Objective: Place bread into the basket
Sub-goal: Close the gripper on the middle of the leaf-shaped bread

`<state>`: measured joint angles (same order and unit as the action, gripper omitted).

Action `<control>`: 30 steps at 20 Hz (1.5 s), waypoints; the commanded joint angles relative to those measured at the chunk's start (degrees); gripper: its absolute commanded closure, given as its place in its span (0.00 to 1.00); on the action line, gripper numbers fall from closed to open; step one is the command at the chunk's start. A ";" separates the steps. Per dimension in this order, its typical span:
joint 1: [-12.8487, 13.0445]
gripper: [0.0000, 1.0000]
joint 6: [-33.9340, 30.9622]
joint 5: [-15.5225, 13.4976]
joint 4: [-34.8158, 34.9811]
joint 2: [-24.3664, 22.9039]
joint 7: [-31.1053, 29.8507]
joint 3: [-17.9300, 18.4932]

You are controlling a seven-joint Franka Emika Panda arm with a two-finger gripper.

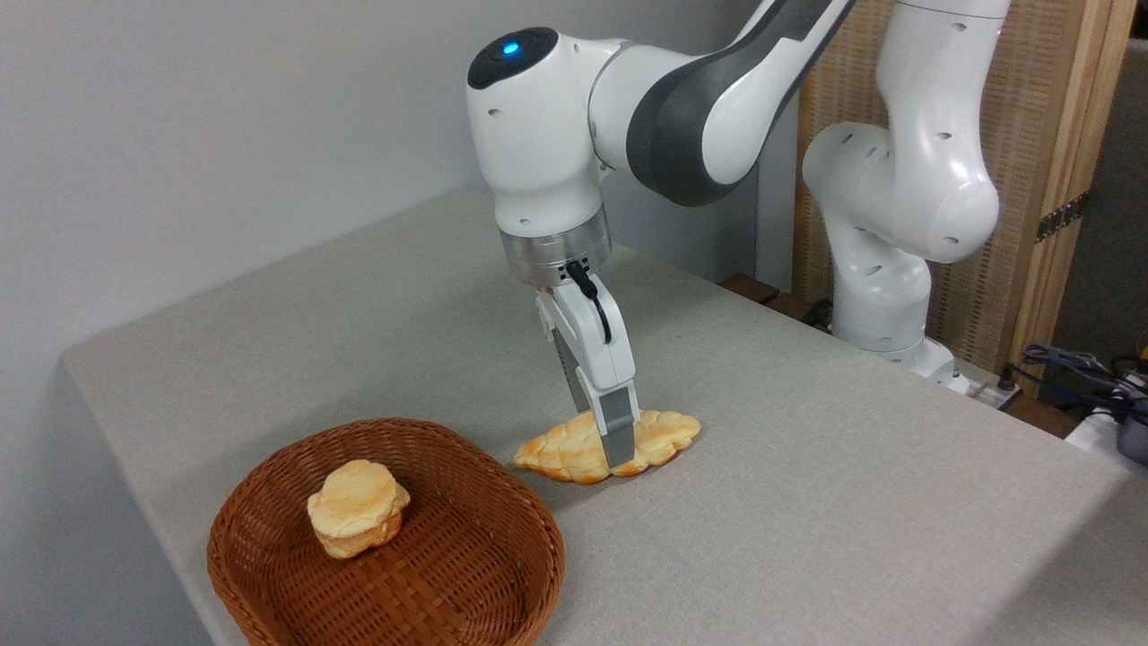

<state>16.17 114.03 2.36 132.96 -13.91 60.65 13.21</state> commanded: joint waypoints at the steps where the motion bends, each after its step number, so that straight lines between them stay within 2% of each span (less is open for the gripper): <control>1: 0.71 0.00 1.02 0.89 0.37 0.63 0.96 0.50; 9: 0.62 0.01 1.02 0.98 0.37 0.98 1.05 0.50; 10: 0.62 0.05 1.11 0.98 0.37 1.25 1.05 0.50; 12: 0.62 0.42 1.72 0.98 0.37 1.34 0.96 0.50; 13: 0.62 0.52 1.81 0.98 0.37 1.34 0.96 0.50; 25: 0.71 0.52 1.72 0.89 0.28 1.43 0.96 0.50; 30: 0.62 0.49 1.20 0.10 -0.77 -0.06 0.44 0.23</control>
<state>16.35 115.08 2.41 132.77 -12.30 60.66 13.20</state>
